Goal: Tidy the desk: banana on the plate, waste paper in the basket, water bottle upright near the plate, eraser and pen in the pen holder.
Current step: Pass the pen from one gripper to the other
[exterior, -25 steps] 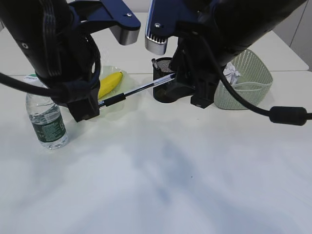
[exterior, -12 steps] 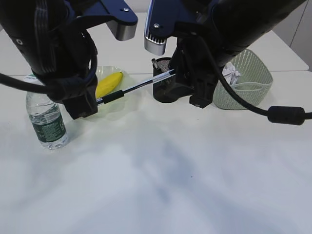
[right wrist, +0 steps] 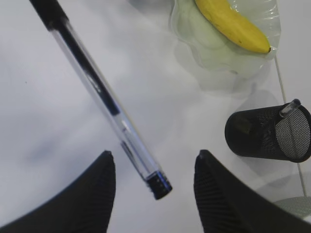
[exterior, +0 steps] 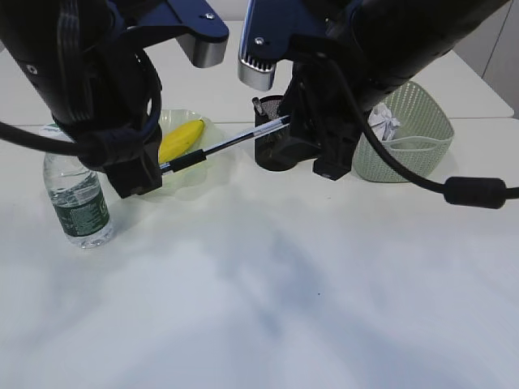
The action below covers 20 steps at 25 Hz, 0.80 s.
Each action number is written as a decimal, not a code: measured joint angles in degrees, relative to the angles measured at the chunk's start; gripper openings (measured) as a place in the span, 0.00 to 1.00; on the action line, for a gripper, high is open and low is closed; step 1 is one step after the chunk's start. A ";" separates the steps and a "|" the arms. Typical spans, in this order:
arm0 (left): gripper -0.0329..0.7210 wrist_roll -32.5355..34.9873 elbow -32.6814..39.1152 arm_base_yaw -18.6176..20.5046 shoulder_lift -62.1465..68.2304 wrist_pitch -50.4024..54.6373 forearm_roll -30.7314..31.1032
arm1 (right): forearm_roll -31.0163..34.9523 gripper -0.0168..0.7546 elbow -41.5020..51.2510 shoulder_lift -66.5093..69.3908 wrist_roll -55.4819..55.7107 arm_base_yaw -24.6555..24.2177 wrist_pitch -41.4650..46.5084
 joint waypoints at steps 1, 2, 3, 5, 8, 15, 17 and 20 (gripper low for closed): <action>0.18 0.00 0.00 0.00 0.00 0.00 0.00 | 0.20 0.53 0.00 0.00 0.00 0.00 0.00; 0.18 0.00 0.00 0.00 0.00 0.00 0.00 | 0.35 0.52 0.00 0.00 -0.14 0.00 0.00; 0.18 0.00 0.00 0.00 0.00 0.00 0.00 | 0.47 0.50 0.00 0.00 -0.23 0.00 0.00; 0.18 0.00 0.00 0.00 0.00 0.00 0.00 | 0.46 0.47 0.00 0.00 -0.48 0.00 0.00; 0.18 0.00 0.00 0.00 0.00 0.00 0.00 | 0.46 0.42 0.00 0.00 -0.73 0.00 0.00; 0.18 0.00 0.00 0.00 0.00 0.04 0.00 | 0.55 0.34 0.00 0.00 -1.10 0.00 0.00; 0.18 0.00 0.00 0.00 0.00 0.04 0.00 | 0.55 0.33 0.00 0.00 -1.20 0.00 0.00; 0.18 0.00 0.00 0.00 0.00 0.04 0.00 | 0.55 0.33 0.00 0.00 -1.33 0.00 0.00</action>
